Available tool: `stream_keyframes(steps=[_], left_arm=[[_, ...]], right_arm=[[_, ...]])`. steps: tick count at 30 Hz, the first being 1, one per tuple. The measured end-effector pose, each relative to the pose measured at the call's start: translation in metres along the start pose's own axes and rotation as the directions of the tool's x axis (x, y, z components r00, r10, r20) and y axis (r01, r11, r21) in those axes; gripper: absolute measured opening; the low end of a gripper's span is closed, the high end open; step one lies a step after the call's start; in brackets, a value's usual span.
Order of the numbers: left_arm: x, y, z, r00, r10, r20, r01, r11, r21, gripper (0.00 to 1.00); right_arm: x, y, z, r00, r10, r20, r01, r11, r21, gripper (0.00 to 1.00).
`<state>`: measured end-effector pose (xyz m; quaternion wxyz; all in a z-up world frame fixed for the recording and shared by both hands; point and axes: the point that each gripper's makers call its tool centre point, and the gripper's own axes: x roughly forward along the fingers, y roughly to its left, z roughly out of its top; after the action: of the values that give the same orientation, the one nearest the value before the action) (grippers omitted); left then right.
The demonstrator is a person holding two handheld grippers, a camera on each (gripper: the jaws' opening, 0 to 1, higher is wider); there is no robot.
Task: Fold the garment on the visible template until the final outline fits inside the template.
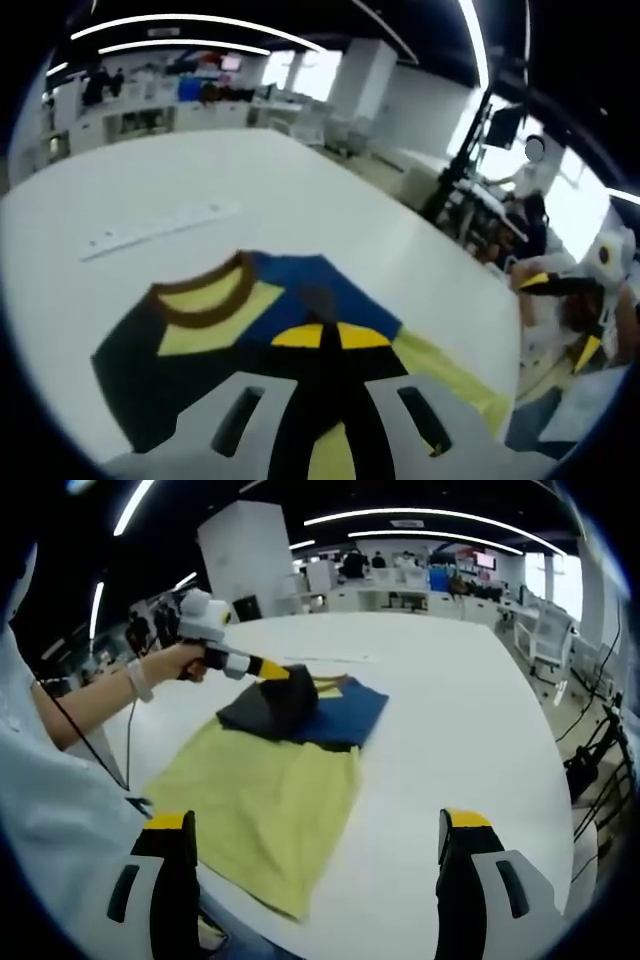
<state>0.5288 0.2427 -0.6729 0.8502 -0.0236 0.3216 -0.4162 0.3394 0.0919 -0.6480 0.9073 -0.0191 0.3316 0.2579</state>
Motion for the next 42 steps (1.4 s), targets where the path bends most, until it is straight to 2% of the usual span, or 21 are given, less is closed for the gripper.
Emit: stream_keyframes(steps=[10,22,26,30,42], left_arm=[[0.011,-0.003,-0.004,1.0,-0.015,-0.008,0.015,1.0,-0.026,0.0],[0.022,-0.007,-0.017,0.999,-0.029,-0.037,0.028,0.999,-0.044,0.0],[0.023,-0.012,-0.016,0.998,-0.057,-0.024,0.055,0.995,-0.082,0.0],[0.027,-0.011,-0.018,0.997,-0.06,-0.04,0.057,0.994,-0.089,0.0],[0.034,-0.027,-0.021,0.994,-0.098,-0.05,0.094,0.992,-0.083,0.02]], right_arm=[[-0.002,-0.002,-0.003,1.0,-0.009,0.001,0.009,1.0,0.01,1.0],[-0.002,-0.001,-0.005,1.0,-0.008,0.002,0.008,1.0,0.016,1.0],[-0.002,-0.002,-0.006,1.0,-0.009,0.002,0.009,1.0,0.018,1.0],[-0.002,-0.002,-0.007,1.0,-0.007,0.003,0.007,1.0,0.022,0.99],[-0.003,-0.006,-0.01,1.0,-0.013,0.004,0.013,0.999,0.034,0.98]])
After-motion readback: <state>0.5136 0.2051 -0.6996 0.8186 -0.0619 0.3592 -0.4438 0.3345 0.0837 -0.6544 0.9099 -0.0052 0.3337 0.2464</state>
